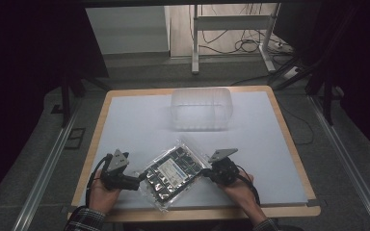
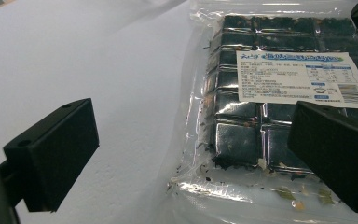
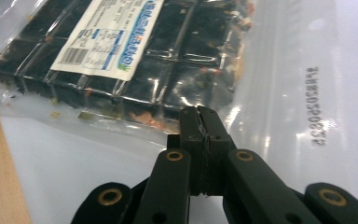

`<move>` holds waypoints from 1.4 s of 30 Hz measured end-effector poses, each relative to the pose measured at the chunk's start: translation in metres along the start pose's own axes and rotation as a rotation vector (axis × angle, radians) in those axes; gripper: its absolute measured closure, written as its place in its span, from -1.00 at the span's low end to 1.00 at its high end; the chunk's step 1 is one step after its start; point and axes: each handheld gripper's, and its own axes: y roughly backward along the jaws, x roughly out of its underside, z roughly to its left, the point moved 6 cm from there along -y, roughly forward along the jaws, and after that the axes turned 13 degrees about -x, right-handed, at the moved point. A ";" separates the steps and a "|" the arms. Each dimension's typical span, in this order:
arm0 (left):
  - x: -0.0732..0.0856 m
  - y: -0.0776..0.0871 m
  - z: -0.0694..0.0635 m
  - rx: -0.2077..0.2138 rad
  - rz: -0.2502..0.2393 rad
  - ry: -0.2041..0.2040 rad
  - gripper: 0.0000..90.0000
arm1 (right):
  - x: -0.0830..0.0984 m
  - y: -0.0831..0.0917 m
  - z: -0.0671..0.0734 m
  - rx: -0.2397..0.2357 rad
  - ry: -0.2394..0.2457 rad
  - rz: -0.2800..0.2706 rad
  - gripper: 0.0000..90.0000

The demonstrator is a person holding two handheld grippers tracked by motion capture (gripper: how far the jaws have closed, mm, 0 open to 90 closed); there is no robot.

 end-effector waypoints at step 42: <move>0.001 -0.001 -0.001 -0.004 0.008 -0.020 -0.96 | -0.013 0.013 -0.053 0.025 -0.083 -0.115 -0.05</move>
